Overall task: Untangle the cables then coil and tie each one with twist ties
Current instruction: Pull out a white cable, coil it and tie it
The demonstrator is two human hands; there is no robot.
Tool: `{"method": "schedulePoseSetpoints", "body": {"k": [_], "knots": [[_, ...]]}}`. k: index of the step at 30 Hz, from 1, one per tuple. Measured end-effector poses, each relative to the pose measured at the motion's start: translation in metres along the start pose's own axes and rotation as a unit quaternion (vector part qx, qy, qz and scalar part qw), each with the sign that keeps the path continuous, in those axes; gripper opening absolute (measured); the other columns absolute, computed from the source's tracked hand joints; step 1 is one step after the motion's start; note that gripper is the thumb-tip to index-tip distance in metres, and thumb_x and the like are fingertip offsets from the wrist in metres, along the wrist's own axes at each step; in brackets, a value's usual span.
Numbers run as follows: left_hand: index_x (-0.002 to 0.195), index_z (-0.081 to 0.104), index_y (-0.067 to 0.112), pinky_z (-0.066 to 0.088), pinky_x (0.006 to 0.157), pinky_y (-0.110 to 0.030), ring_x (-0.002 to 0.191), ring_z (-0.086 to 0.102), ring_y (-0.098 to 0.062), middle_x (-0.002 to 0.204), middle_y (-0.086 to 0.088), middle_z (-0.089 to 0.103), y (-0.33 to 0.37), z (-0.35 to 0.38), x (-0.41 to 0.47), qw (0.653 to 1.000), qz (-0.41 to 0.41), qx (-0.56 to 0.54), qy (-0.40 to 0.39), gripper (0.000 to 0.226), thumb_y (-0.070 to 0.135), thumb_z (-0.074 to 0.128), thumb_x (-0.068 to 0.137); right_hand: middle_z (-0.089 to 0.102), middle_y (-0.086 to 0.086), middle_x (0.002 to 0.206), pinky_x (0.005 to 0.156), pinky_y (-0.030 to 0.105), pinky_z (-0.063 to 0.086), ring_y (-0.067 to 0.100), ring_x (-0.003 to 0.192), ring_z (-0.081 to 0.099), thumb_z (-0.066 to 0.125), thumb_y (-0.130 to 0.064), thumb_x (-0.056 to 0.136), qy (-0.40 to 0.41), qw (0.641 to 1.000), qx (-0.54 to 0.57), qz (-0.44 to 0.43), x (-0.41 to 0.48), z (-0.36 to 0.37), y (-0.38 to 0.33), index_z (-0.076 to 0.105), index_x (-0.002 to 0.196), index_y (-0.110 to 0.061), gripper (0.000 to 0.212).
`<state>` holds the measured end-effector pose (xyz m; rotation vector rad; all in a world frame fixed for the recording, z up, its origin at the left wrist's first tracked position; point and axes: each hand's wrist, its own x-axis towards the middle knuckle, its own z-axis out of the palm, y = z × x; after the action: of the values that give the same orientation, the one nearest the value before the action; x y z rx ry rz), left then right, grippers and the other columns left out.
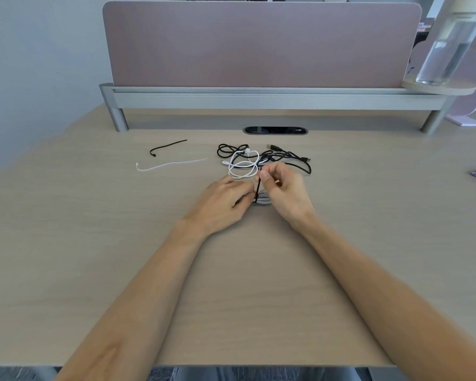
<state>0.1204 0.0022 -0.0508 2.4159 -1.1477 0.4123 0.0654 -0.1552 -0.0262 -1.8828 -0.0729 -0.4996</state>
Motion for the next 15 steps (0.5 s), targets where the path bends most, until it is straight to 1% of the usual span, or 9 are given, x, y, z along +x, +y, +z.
{"method": "schedulePoseSetpoints", "body": {"k": [2, 4, 6, 7, 9, 11, 13, 15], "knots": [[0.08, 0.049, 0.023, 0.049, 0.074, -0.04, 0.087, 0.049, -0.017, 0.082, 0.008, 0.062, 0.002, 0.001, 0.0, 1.0, -0.004, -0.007, 0.009, 0.028, 0.046, 0.038, 0.093, 0.063, -0.002, 0.081, 0.059, 0.009, 0.037, -0.006, 0.059, 0.049, 0.051, -0.007, 0.097, 0.002, 1.0, -0.003, -0.001, 0.0, 0.0, 0.001, 0.057, 0.086, -0.011, 0.012], [0.082, 0.052, 0.022, 0.049, 0.075, -0.04, 0.086, 0.048, -0.016, 0.085, 0.01, 0.064, 0.003, 0.004, 0.002, 1.0, -0.009, -0.015, 0.019, 0.029, 0.047, 0.041, 0.092, 0.064, 0.001, 0.083, 0.059, 0.009, 0.039, -0.003, 0.062, 0.049, 0.052, -0.01, 0.096, 0.005, 1.0, -0.009, 0.001, 0.0, 0.001, 0.003, 0.055, 0.083, -0.019, 0.017], [0.081, 0.052, 0.027, 0.049, 0.077, -0.04, 0.084, 0.046, -0.012, 0.084, 0.016, 0.061, 0.0, 0.008, 0.004, 0.998, -0.025, -0.063, 0.022, 0.02, 0.044, 0.048, 0.091, 0.064, 0.002, 0.082, 0.06, 0.011, 0.041, 0.001, 0.064, 0.051, 0.052, -0.01, 0.096, 0.012, 1.0, -0.012, -0.003, -0.001, 0.001, 0.002, 0.053, 0.08, -0.023, 0.02], [0.079, 0.051, 0.031, 0.05, 0.076, -0.04, 0.082, 0.047, -0.011, 0.082, 0.018, 0.059, -0.001, 0.009, 0.005, 0.995, -0.028, -0.097, 0.022, 0.015, 0.04, 0.053, 0.09, 0.063, 0.003, 0.08, 0.061, 0.013, 0.043, 0.004, 0.065, 0.052, 0.052, -0.01, 0.096, 0.016, 1.0, -0.011, -0.006, -0.003, 0.002, 0.001, 0.052, 0.08, -0.024, 0.021], [0.075, 0.049, 0.033, 0.05, 0.07, -0.041, 0.072, 0.05, -0.01, 0.074, 0.019, 0.057, -0.003, 0.01, 0.009, 0.988, -0.032, -0.152, 0.027, 0.016, 0.037, 0.058, 0.088, 0.062, 0.002, 0.076, 0.062, 0.021, 0.047, 0.009, 0.066, 0.054, 0.052, -0.008, 0.095, 0.029, 0.999, -0.004, -0.013, -0.005, 0.003, -0.001, 0.052, 0.078, -0.024, 0.023], [0.073, 0.049, 0.034, 0.05, 0.068, -0.042, 0.068, 0.052, -0.01, 0.072, 0.018, 0.058, -0.005, 0.009, 0.011, 0.983, -0.041, -0.179, 0.022, 0.017, 0.037, 0.059, 0.087, 0.061, 0.0, 0.072, 0.065, 0.03, 0.048, 0.012, 0.066, 0.055, 0.051, -0.007, 0.094, 0.044, 0.999, 0.006, -0.018, -0.006, 0.004, -0.005, 0.053, 0.078, -0.023, 0.024], [0.073, 0.047, 0.041, 0.051, 0.07, -0.041, 0.071, 0.055, -0.009, 0.075, 0.022, 0.06, -0.005, 0.008, 0.013, 0.981, -0.042, -0.187, 0.018, 0.017, 0.039, 0.057, 0.087, 0.06, -0.003, 0.068, 0.064, 0.026, 0.048, 0.01, 0.065, 0.055, 0.05, -0.004, 0.094, 0.055, 0.998, 0.026, -0.02, -0.008, 0.004, -0.01, 0.054, 0.078, -0.022, 0.024], [0.073, 0.046, 0.041, 0.051, 0.071, -0.042, 0.073, 0.055, -0.009, 0.076, 0.024, 0.06, -0.004, 0.007, 0.014, 0.985, -0.036, -0.17, 0.016, 0.018, 0.039, 0.056, 0.088, 0.059, -0.005, 0.067, 0.063, 0.023, 0.047, 0.009, 0.064, 0.054, 0.05, -0.003, 0.094, 0.058, 0.997, 0.037, -0.023, -0.009, 0.004, -0.012, 0.054, 0.078, -0.02, 0.024]]}}
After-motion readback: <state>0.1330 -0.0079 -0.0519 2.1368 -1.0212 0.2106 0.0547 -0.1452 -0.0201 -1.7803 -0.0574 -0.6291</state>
